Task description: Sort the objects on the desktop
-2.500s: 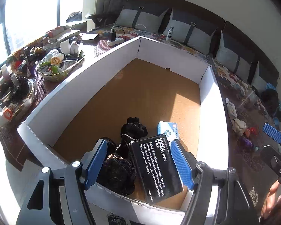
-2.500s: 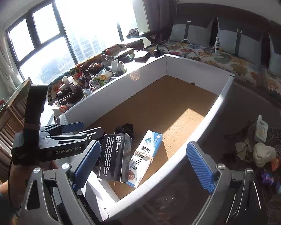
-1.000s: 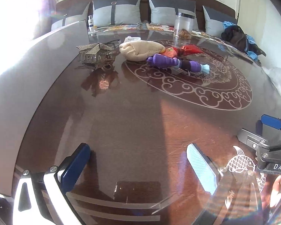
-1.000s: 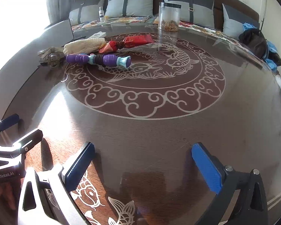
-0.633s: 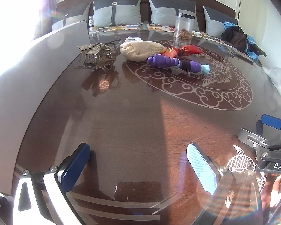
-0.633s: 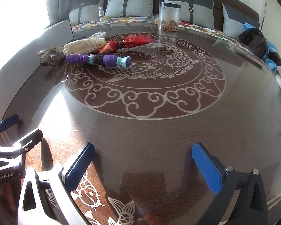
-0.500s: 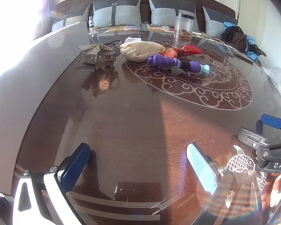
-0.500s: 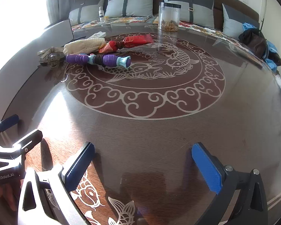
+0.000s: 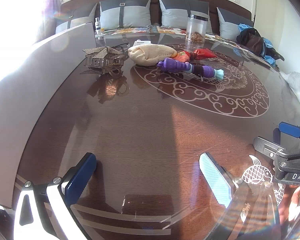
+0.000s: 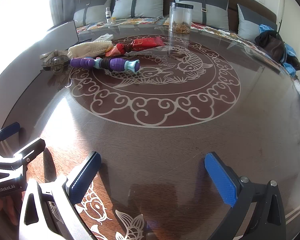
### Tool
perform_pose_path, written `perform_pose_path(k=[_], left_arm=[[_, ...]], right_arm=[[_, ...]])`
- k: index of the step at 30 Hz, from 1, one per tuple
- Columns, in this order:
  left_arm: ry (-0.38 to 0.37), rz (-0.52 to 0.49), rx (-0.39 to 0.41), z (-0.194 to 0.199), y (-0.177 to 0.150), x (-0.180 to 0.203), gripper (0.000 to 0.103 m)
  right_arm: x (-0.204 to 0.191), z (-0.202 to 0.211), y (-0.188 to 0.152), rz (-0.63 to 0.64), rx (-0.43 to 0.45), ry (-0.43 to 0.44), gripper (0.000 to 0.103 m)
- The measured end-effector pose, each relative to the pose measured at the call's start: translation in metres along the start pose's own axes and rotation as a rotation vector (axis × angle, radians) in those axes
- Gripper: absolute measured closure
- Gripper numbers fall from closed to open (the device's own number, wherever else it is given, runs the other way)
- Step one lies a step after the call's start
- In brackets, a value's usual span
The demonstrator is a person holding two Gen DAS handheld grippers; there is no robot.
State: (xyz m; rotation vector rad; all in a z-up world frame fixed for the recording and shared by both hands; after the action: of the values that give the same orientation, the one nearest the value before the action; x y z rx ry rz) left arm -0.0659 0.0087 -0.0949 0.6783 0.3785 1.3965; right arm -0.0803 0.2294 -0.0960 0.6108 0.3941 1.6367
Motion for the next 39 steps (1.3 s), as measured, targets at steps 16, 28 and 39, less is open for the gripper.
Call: perform_pose_path(k=[16,28,39], left_arm=[[0.0,0.0,0.0,0.0002,-0.0004,-0.0002,0.0],[-0.008,-0.006,0.005,0.0023,-0.0005,0.0001,0.0],[-0.009,-0.005,0.007,0.0033,-0.002,0.0005,0.0]], right_arm=[[0.0001,0.0,0.0001,0.0,0.0,0.0,0.0],[0.0,0.0,0.0003,0.0,0.0,0.001,0.0],[0.0001,0.0,0.0002,0.001,0.0,0.001,0.0]])
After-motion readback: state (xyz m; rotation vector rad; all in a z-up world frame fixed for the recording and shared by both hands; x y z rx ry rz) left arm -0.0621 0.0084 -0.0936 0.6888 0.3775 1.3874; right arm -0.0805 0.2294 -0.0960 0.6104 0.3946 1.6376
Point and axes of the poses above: each gripper's, at about its wrist camera, not at the fingertips, and z roughly against the way its jaws point, x to its right, y to its top, the point moved 3 cm from there along -z, roughly the way its jaws point, and after that the axes turned 11 degrees about -y, right-handed, at the moved point
